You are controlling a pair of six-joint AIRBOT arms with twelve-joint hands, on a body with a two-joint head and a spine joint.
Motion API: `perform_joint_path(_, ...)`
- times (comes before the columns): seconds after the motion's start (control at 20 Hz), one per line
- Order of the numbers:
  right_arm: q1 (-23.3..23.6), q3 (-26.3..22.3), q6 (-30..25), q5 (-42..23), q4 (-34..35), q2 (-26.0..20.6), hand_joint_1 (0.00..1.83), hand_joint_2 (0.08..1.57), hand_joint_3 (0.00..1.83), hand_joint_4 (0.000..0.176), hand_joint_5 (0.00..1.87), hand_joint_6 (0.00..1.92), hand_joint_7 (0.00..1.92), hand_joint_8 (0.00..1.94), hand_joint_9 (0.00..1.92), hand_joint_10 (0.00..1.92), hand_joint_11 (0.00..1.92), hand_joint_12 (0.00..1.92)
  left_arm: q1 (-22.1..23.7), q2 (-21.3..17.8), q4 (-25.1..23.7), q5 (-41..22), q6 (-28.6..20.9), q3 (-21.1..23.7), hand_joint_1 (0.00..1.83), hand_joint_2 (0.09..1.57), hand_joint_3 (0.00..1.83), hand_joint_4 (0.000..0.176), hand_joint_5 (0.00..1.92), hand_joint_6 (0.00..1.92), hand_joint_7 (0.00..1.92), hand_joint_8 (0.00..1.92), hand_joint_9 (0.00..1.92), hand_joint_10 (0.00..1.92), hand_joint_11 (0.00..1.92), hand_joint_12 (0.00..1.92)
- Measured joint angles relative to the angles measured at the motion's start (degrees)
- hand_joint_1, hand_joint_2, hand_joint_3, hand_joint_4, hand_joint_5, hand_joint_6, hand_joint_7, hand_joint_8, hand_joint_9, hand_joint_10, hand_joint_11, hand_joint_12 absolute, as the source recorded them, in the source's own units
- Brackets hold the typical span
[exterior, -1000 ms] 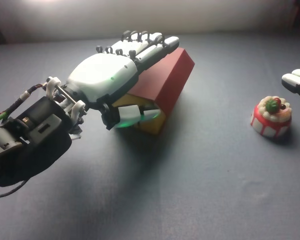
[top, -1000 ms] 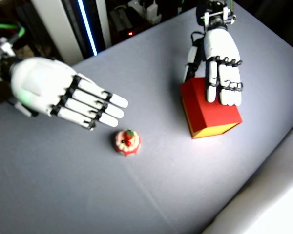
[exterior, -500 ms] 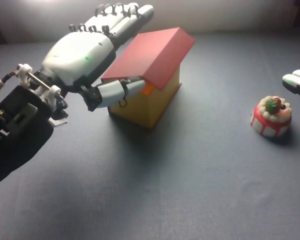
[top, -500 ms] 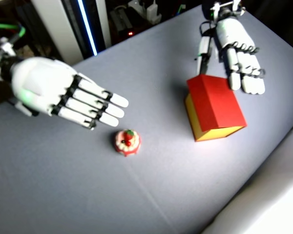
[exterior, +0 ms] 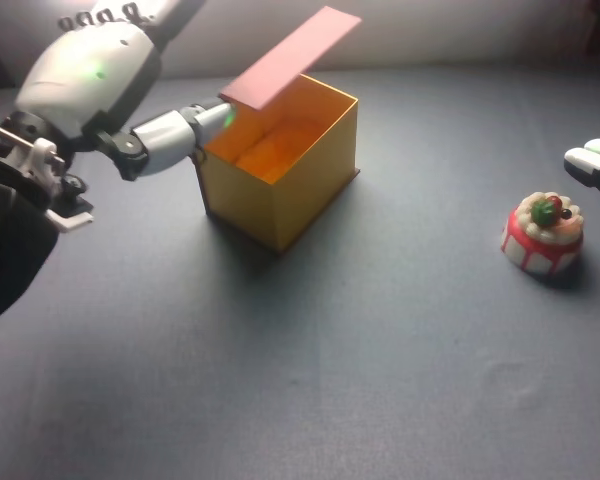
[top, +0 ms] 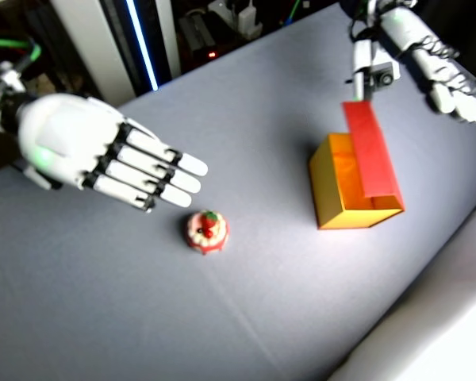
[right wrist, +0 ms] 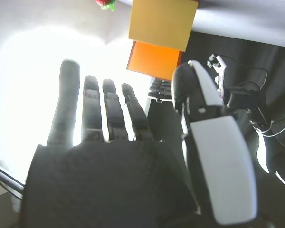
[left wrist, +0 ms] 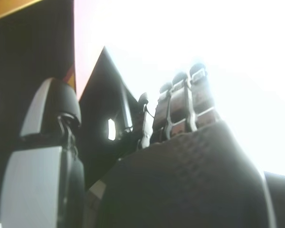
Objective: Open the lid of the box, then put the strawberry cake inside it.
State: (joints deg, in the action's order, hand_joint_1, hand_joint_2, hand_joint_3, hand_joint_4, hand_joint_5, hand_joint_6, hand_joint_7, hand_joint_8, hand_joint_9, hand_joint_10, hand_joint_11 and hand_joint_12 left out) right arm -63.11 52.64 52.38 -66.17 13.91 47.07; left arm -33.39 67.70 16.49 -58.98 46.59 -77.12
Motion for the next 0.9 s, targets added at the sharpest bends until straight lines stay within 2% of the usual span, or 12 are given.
perform_joint_path(0.1,0.0,0.0,0.02,0.04,0.15,0.0,0.63,1.32,0.0,0.0,0.0,0.0,0.0,0.0,0.0,0.0,0.0,0.0,0.24,-0.35,2.29,0.33,-0.11,-0.63,0.73,1.29,0.01,0.081,0.0,0.0,0.0,0.0,0.0,0.0,0.0,0.0)
perform_joint_path(0.15,-0.02,0.0,0.0,0.02,0.17,0.0,0.63,1.32,0.0,0.0,0.0,0.0,0.0,0.0,0.0,0.0,0.0,0.0,0.42,-0.37,2.56,0.44,-0.2,-1.01,0.73,1.29,0.01,0.081,0.0,0.0,0.0,0.0,0.0,0.0,0.0,0.0)
perform_joint_path(0.25,-0.07,0.0,0.0,0.04,0.22,0.0,0.61,1.33,0.0,0.0,0.0,0.0,0.0,0.0,0.0,0.0,0.0,0.0,1.05,-0.37,3.28,0.96,-1.42,-2.21,0.74,1.3,0.02,0.094,0.0,0.0,0.0,0.0,0.0,0.0,0.0,0.0)
perform_joint_path(0.3,-0.07,0.07,0.0,0.02,0.2,0.0,0.58,1.33,0.0,0.0,0.0,0.0,0.0,0.0,0.0,0.0,0.0,0.0,1.51,-0.35,3.52,1.4,-2.38,-3.02,0.74,1.29,0.01,0.085,0.0,0.0,0.0,0.0,0.0,0.0,0.0,0.0)
perform_joint_path(0.35,-0.07,0.09,0.0,0.04,0.24,0.0,0.6,1.33,0.0,0.0,0.0,0.0,0.0,0.0,0.0,0.0,0.0,0.0,1.88,-0.28,4.02,1.66,-3.06,-3.65,0.74,1.29,0.01,0.091,0.0,0.0,0.0,0.0,0.0,0.0,0.0,0.0)
perform_joint_path(0.4,-0.07,0.13,0.02,0.07,0.37,0.0,0.62,1.33,0.0,0.0,0.0,0.0,0.0,0.0,0.0,0.0,0.0,0.0,2.69,-0.22,5.01,2.51,-3.19,-4.44,0.74,1.29,0.01,0.069,0.0,0.0,0.0,0.0,0.0,0.0,0.0,0.0)
perform_joint_path(0.6,-0.07,0.17,0.0,0.04,0.33,0.0,0.64,1.33,0.0,0.0,0.0,0.0,0.0,0.0,0.0,0.0,0.0,0.0,3.15,-0.28,8.0,5.01,-2.45,-5.35,0.8,1.28,0.0,0.049,0.0,0.0,0.0,0.0,0.0,0.0,0.0,0.0)
perform_joint_path(0.65,-0.07,0.17,0.0,0.02,0.28,0.0,0.62,1.33,0.0,0.0,0.0,0.0,0.0,0.0,0.0,0.0,0.0,0.0,2.93,-0.48,8.33,6.08,-1.92,-5.35,0.83,1.27,0.0,0.06,0.0,0.0,0.0,0.0,0.0,0.0,0.0,0.0)
perform_joint_path(0.7,-0.07,0.17,0.0,0.07,0.31,0.0,0.61,1.33,0.0,0.0,0.0,0.0,0.0,0.0,0.0,0.0,0.0,0.0,2.36,-0.61,8.81,6.43,-1.86,-5.38,0.8,1.28,0.0,0.09,0.0,0.0,0.0,0.0,0.0,0.0,0.0,0.0)
perform_joint_path(0.85,-0.07,0.17,-0.02,0.04,0.31,0.0,0.64,1.32,0.0,0.0,0.0,0.0,0.0,0.0,0.0,0.0,0.0,0.0,0.44,-1.38,8.37,6.25,-1.81,-4.42,0.79,1.27,0.0,0.093,0.0,0.0,0.0,0.0,0.0,0.0,0.0,0.0)
perform_joint_path(0.9,-0.07,0.17,-0.04,0.04,0.31,0.0,0.64,1.32,0.0,0.0,0.0,0.0,0.0,0.0,0.0,0.0,0.0,0.0,-0.2,-1.86,6.75,5.62,-1.84,-3.41,0.78,1.25,0.0,0.122,0.0,0.0,0.0,0.0,0.0,0.0,0.0,0.0)
